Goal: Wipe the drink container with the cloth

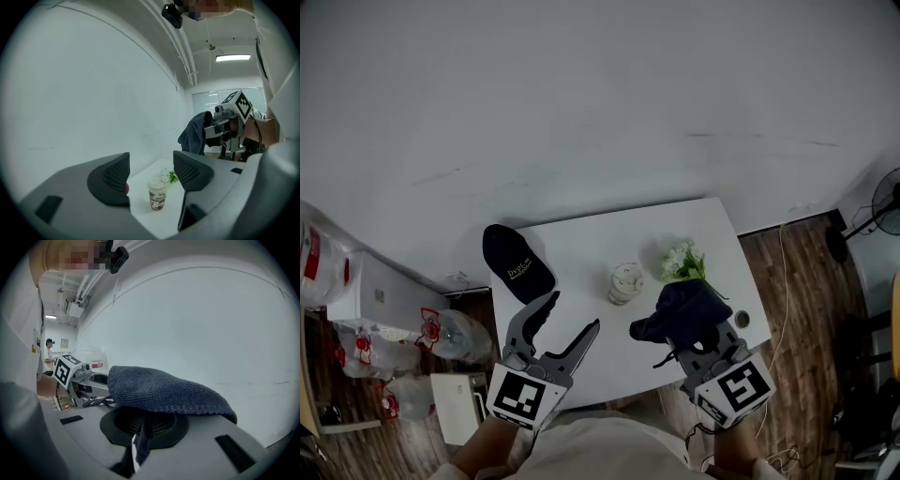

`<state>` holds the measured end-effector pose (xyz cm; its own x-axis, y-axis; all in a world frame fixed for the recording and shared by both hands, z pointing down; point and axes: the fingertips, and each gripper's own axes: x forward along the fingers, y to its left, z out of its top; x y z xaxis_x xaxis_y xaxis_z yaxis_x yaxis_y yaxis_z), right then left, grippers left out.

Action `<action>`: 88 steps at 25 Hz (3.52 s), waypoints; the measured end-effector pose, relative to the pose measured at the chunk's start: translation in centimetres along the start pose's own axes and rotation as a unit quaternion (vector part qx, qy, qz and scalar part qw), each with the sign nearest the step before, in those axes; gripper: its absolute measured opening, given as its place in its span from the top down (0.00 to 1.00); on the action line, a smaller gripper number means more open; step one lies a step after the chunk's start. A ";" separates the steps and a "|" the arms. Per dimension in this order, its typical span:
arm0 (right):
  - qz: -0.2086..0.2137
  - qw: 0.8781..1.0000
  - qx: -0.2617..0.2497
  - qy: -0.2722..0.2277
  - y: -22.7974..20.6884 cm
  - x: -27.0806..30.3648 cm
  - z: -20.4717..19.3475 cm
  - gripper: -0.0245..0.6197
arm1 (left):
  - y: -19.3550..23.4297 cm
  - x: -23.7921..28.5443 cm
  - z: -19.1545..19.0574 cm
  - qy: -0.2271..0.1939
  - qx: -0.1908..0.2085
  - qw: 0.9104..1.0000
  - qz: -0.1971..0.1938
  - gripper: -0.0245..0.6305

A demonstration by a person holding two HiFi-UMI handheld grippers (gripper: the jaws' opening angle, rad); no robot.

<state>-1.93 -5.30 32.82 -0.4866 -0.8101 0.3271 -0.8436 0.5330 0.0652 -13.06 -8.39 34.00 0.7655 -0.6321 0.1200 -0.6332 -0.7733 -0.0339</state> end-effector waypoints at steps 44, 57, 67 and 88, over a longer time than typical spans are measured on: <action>0.091 0.989 0.019 0.117 -11.2 6.9 -11.2 0.89 | -4.2 18.9 -20.8 0.193 0.000 0.981 -0.024 0.31; 0.187 0.966 -0.055 0.172 -8.5 9.2 -13.0 0.89 | -4.5 19.5 -21.3 0.203 0.000 0.979 -0.008 0.31; 0.299 0.915 -0.097 0.251 -6.0 12.9 -17.4 0.89 | -4.5 19.4 -21.2 0.197 0.008 0.980 -0.024 0.31; 0.227 0.947 -0.104 0.200 -6.7 16.8 -16.3 0.89 | -4.5 19.4 -21.6 0.229 0.001 0.973 0.000 0.31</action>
<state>-0.76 -18.52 53.30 -0.6289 -0.3499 0.6943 -0.4841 0.8750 0.0024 2.18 -16.04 57.90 0.6337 -0.5439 0.5500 -0.6331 -0.7732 -0.0351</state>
